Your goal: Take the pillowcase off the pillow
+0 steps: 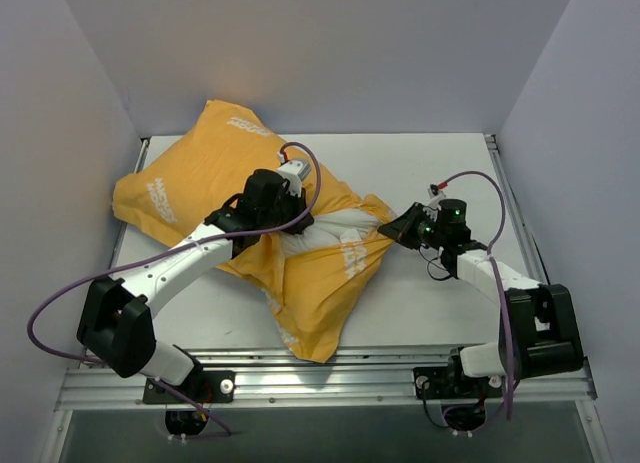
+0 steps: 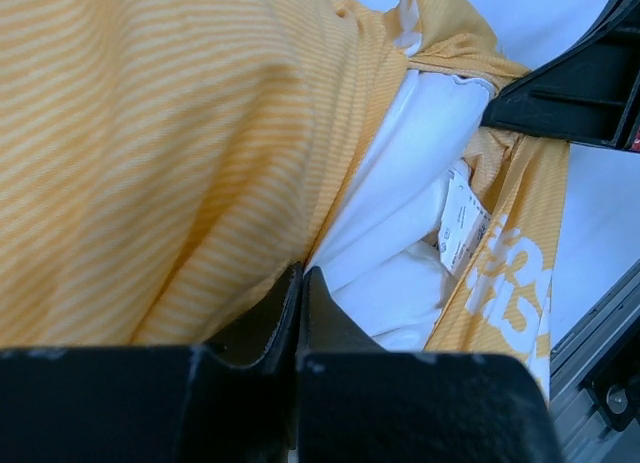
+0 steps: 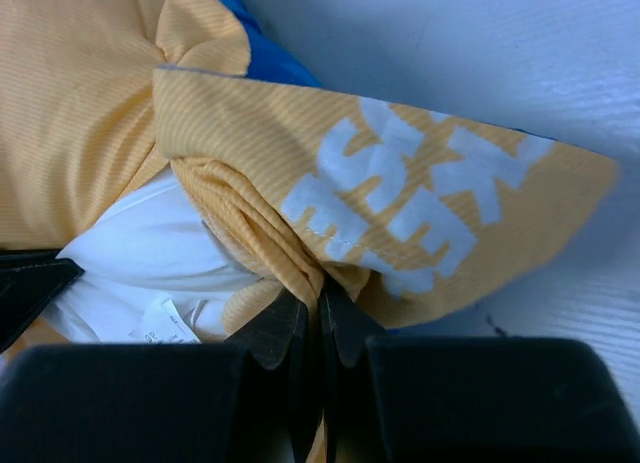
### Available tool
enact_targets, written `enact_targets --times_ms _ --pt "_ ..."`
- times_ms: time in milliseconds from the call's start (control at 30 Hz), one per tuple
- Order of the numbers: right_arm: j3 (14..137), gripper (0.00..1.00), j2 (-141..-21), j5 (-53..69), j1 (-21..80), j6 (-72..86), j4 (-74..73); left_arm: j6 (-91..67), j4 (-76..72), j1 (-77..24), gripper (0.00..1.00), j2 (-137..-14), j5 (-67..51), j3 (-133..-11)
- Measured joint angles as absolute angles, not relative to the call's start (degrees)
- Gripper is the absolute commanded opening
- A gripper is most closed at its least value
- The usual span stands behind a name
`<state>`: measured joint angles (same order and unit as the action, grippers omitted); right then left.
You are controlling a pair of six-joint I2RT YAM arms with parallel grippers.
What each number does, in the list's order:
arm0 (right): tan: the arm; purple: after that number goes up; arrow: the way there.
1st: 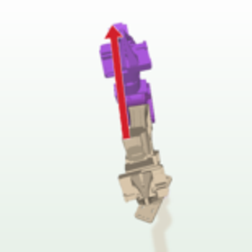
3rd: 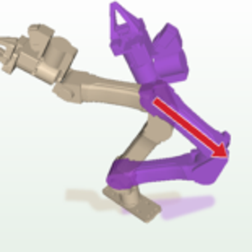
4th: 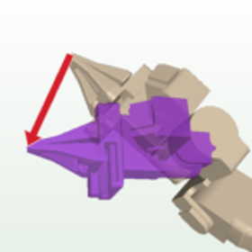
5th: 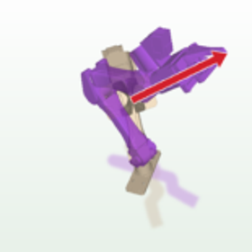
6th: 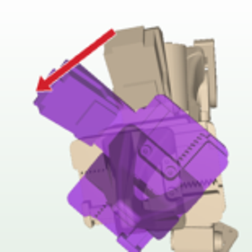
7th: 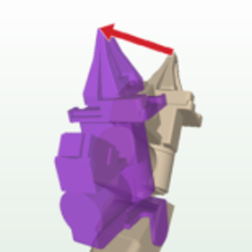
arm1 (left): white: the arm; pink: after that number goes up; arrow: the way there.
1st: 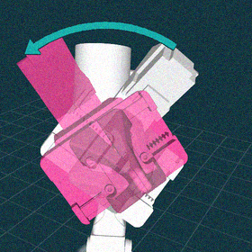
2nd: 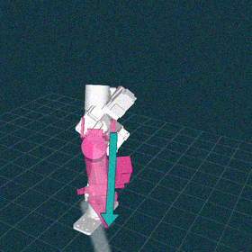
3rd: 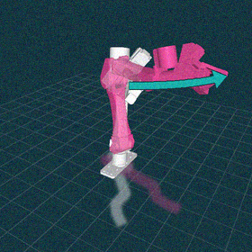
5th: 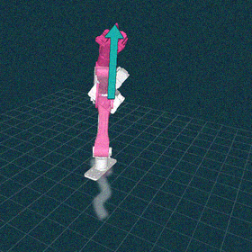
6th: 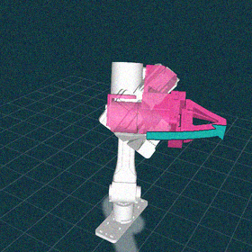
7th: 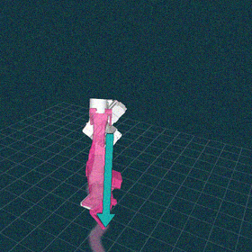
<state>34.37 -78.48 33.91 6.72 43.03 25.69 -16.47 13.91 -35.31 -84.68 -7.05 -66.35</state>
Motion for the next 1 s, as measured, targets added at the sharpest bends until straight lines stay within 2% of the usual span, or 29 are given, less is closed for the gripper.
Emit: enact_targets --times_ms 267,433,733,800,900,933,1000 --pt "33.0 0.0 -72.2 36.0 -0.5 45.1 18.5 -19.7 15.4 -32.9 0.02 -81.5 -9.1 -64.1" --pt "34.9 0.0 -73.3 36.1 -2.5 44.9 14.7 -21.0 16.3 -31.7 0.02 -80.3 -9.7 -64.0" --pt "37.7 0.0 -83.9 33.8 4.1 39.6 14.0 -24.7 16.4 -29.6 0.02 -79.0 -12.8 -63.3" --pt "37.7 0.05 -83.5 32.5 4.9 38.8 14.0 -25.1 16.5 -29.7 0.02 -79.2 -12.8 -64.1" --pt "38.7 0.23 -81.6 29.5 5.0 36.9 11.3 -25.3 16.7 -30.8 0.02 -81.3 -12.5 -67.3" --pt "39.5 0.32 -80.4 28.1 5.0 36.1 9.9 -25.3 17.1 -31.2 0.02 -82.5 -12.3 -69.1" --pt "41.8 0.42 -77.8 25.0 4.9 34.4 6.5 -25.3 17.1 -32.2 0.03 -85.8 -12.0 -73.3"
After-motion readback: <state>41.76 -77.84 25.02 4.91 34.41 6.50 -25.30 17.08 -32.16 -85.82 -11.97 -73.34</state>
